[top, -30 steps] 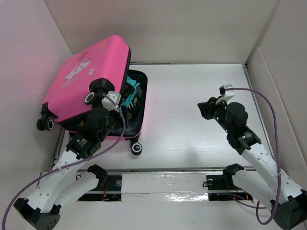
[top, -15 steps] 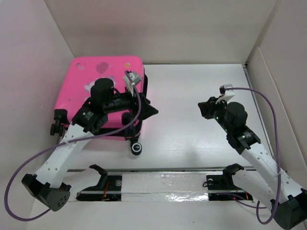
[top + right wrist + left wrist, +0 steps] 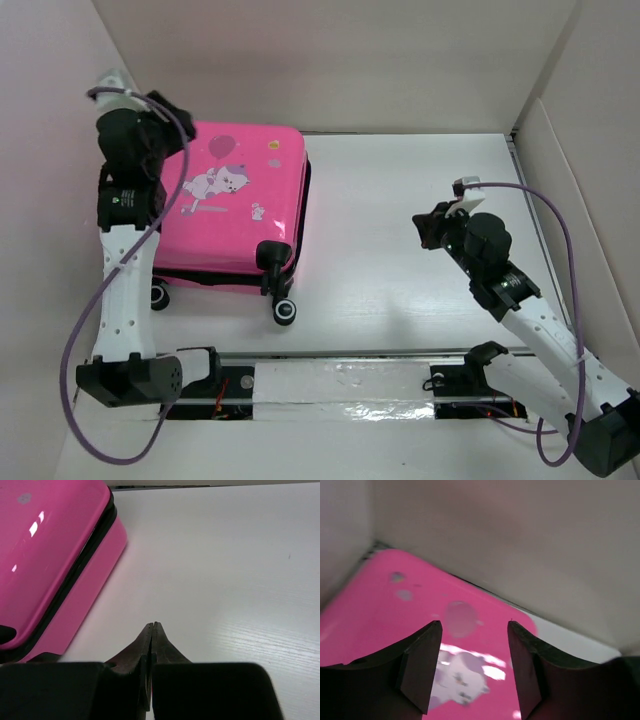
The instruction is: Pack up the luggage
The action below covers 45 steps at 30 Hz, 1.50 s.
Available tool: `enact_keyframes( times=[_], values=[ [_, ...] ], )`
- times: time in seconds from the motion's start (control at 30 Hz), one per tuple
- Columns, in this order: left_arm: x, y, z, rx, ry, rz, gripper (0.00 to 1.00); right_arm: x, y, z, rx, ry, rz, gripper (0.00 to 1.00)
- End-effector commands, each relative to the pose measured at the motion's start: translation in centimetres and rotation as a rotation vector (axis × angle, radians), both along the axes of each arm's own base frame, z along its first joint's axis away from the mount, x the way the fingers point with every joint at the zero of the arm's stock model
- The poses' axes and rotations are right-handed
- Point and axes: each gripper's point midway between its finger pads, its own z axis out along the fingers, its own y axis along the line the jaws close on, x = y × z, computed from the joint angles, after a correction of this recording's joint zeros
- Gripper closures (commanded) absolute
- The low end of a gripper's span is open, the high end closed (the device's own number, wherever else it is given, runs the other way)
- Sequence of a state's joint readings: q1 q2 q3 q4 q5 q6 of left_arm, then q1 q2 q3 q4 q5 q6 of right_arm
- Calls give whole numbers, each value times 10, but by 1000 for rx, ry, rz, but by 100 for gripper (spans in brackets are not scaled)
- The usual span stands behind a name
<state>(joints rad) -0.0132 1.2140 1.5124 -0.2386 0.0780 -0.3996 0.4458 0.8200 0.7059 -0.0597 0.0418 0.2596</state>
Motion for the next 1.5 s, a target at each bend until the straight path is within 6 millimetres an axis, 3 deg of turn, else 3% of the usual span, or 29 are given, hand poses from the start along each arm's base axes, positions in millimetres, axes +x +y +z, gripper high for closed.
enact_keyframes(
  times=[0.0, 0.07, 0.17, 0.33, 0.57, 0.63, 0.73, 0.9, 1.03, 1.07, 1.23, 1.27, 1.33, 1.37, 1.4, 1.47],
  values=[
    [-4, 126, -28, -41, 87, 531, 50, 1, 7, 34, 23, -87, 20, 100],
    [-9, 172, -54, -12, 147, 698, 54, 2, 6, 34, 23, -87, 16, 100],
    [-14, 211, -91, 97, 255, 891, 54, 1, 9, 34, 21, -87, 22, 100],
    [-11, 242, -148, 238, 457, 1021, 54, 1, 11, 35, 16, -87, 29, 99],
    [-35, 270, -215, 376, 678, 1119, 53, 0, 13, 35, 10, -87, 34, 99],
    [-34, 274, -243, 346, 773, 1075, 53, -1, 13, 35, 12, -89, 34, 99],
    [-27, 264, -273, 319, 861, 983, 53, -1, 12, 37, 14, -95, 34, 99],
    [-5, 204, -314, 171, 919, 674, 53, 0, 13, 32, 4, -76, 33, 97],
    [-1, 154, -329, -2, 909, 445, 52, -1, 9, 35, -5, -80, 12, 95],
    [-1, 134, -338, -65, 910, 352, 52, -1, 6, 38, -3, -84, -5, 93],
    [-7, 73, -325, -124, 834, 175, 52, -5, -5, 44, 12, -104, -52, 79],
    [-11, 49, -328, -90, 845, 127, 52, -4, -7, 42, 10, -100, -69, 74],
    [-16, 21, -318, -74, 814, 67, 52, -2, -9, 39, 6, -87, -82, 70],
    [-19, -6, -315, -77, 806, 6, 52, 2, -11, 33, -4, -68, -106, 68],
    [-25, -15, -316, -82, 807, -14, 52, 4, -13, 29, -13, -53, -123, 64],
    [-28, -31, -298, -122, 729, -40, 52, 14, -24, 16, -29, -7, -206, 59]
  ],
)
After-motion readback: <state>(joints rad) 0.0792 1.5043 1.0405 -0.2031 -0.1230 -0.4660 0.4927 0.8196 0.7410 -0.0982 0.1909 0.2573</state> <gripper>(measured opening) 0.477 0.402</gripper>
